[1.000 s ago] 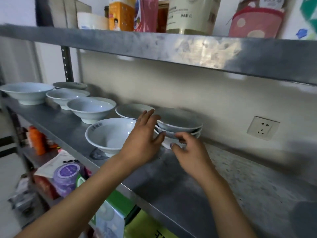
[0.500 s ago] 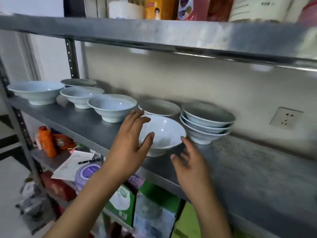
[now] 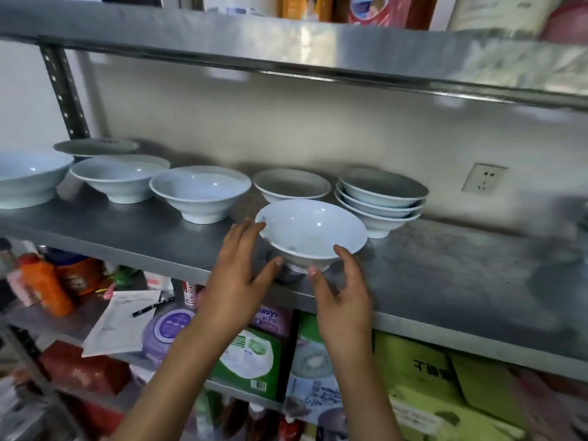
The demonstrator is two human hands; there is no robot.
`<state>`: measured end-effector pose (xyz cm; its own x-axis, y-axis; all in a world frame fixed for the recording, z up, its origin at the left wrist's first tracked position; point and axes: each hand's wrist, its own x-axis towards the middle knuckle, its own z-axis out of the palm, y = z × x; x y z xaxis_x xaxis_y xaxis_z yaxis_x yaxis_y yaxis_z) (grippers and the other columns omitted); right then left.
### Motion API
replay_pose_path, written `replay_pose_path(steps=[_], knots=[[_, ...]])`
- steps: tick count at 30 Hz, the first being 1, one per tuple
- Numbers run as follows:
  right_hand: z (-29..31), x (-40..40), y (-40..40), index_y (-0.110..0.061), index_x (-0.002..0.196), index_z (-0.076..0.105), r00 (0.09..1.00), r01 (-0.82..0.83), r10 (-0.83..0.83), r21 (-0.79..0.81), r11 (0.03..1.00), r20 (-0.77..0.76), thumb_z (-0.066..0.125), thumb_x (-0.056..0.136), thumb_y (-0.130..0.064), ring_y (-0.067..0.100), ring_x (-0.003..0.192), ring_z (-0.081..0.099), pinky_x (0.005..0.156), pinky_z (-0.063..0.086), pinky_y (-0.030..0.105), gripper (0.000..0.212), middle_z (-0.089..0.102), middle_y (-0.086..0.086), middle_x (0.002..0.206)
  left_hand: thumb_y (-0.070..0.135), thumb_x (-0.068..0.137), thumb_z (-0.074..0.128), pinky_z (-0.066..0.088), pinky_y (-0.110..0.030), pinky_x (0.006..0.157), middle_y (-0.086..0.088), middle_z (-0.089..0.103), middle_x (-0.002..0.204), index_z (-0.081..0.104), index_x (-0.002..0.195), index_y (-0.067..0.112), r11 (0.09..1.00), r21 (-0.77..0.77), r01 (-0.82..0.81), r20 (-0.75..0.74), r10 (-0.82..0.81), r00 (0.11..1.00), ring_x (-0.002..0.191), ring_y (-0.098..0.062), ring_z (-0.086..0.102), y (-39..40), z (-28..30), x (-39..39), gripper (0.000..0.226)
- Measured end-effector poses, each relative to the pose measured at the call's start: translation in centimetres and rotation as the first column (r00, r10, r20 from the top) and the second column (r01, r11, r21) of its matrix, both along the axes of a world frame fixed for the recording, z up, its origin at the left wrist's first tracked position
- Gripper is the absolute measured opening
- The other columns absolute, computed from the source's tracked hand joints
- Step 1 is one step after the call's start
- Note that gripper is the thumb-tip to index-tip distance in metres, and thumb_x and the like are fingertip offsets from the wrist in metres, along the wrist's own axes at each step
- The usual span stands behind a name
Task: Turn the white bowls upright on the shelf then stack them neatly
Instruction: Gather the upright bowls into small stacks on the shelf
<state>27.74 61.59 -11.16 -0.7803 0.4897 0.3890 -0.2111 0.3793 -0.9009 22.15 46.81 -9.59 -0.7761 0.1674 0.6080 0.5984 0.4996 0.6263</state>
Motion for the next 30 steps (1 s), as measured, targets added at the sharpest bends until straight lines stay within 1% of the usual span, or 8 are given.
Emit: replay_pose_path(steps=[3,7,10,12,20,25,28,30], knots=[[0.1,-0.1,-0.3,-0.048,0.116,0.045,0.999,-0.048,0.049,-0.076,0.996,0.005,0.065,0.086,-0.039,0.018,0.121,0.054,0.097,0.049,0.045,0.037,0.049,-0.007,0.137,0.036,0.088,0.064,0.038,-0.044,0.108,0.008,0.046,0.141,0.041,0.135,0.034,0.989,0.126,-0.080,0.109,0.067,0.992,0.135,-0.021,0.039,-0.6,-0.8,-0.1,0.053],[0.0,-0.9,-0.6,-0.045,0.111,0.044,0.999,-0.031,0.028,-0.075,0.997,-0.044,0.066,0.086,-0.032,0.020,0.120,0.054,0.095,0.051,0.045,0.036,0.048,-0.005,0.137,0.038,0.087,0.064,0.044,-0.043,0.101,0.004,0.049,0.138,0.040,0.137,0.034,0.984,0.106,-0.141,0.139,0.125,0.982,0.121,-0.023,0.051,-0.7,-1.5,-0.1,0.055],[-0.1,-1.4,-1.3,-0.044,0.111,0.043,0.997,0.041,-0.049,-0.111,0.993,-0.064,0.067,0.086,-0.028,0.019,0.121,0.052,0.096,0.050,0.044,0.038,0.048,-0.002,0.137,0.034,0.088,0.065,0.037,-0.026,0.100,0.007,0.047,0.140,0.041,0.138,0.030,0.985,0.128,-0.116,0.134,0.099,0.986,0.122,-0.002,0.041,-0.6,-1.0,-0.4,0.056],[-0.3,-1.6,-1.9,-0.044,0.112,0.041,0.994,0.056,-0.069,-0.146,0.988,-0.090,0.068,0.085,-0.028,0.019,0.121,0.052,0.096,0.050,0.043,0.042,0.049,-0.003,0.136,0.034,0.088,0.065,0.034,-0.022,0.099,0.008,0.046,0.141,0.041,0.139,0.029,0.982,0.154,-0.112,0.143,0.090,0.986,0.121,0.000,0.040,-0.9,-0.9,-0.7,0.056],[-0.4,-2.7,-3.2,-0.036,0.102,0.046,0.971,0.174,-0.190,-0.118,0.978,-0.142,0.077,0.076,-0.028,0.019,0.116,0.056,0.092,0.052,0.043,0.041,0.056,-0.002,0.126,0.036,0.085,0.067,0.028,-0.030,0.107,-0.008,0.018,0.156,0.033,0.143,0.031,0.936,0.256,-0.243,0.217,0.189,0.958,0.141,-0.021,0.026,-4.9,-0.7,-5.1,0.068],[-0.2,-3.1,-5.1,-0.030,0.095,0.053,0.925,0.307,-0.325,-0.118,0.944,-0.195,0.082,0.071,-0.017,0.012,0.108,0.059,0.084,0.052,0.015,0.040,0.061,-0.003,0.117,0.033,0.082,0.071,0.028,-0.032,0.111,-0.015,0.021,0.154,0.031,0.144,0.029,0.933,0.310,-0.181,0.226,0.113,0.968,0.140,-0.026,0.027,-7.9,-0.3,-9.3,0.074],[1.0,-4.0,-7.5,-0.027,0.094,0.053,0.881,0.374,-0.384,-0.090,0.923,-0.275,0.083,0.069,-0.010,0.010,0.102,0.062,0.075,0.050,0.009,0.042,0.061,-0.002,0.112,0.029,0.081,0.073,0.026,-0.020,0.103,-0.015,0.024,0.153,0.032,0.144,0.028,0.931,0.327,-0.162,0.229,0.089,0.969,0.138,-0.025,0.032,-10.0,-0.1,-11.9,0.075],[2.1,-4.7,-9.4,-0.020,0.097,0.054,0.872,0.357,-0.378,-0.125,0.926,-0.312,0.081,0.071,-0.005,-0.003,0.099,0.061,0.073,0.048,0.005,0.040,0.062,-0.007,0.108,0.026,0.082,0.073,0.025,-0.018,0.100,-0.012,0.028,0.152,0.033,0.144,0.026,0.933,0.330,-0.145,0.227,0.071,0.971,0.136,-0.022,0.033,-11.5,-0.1,-13.5,0.074]])
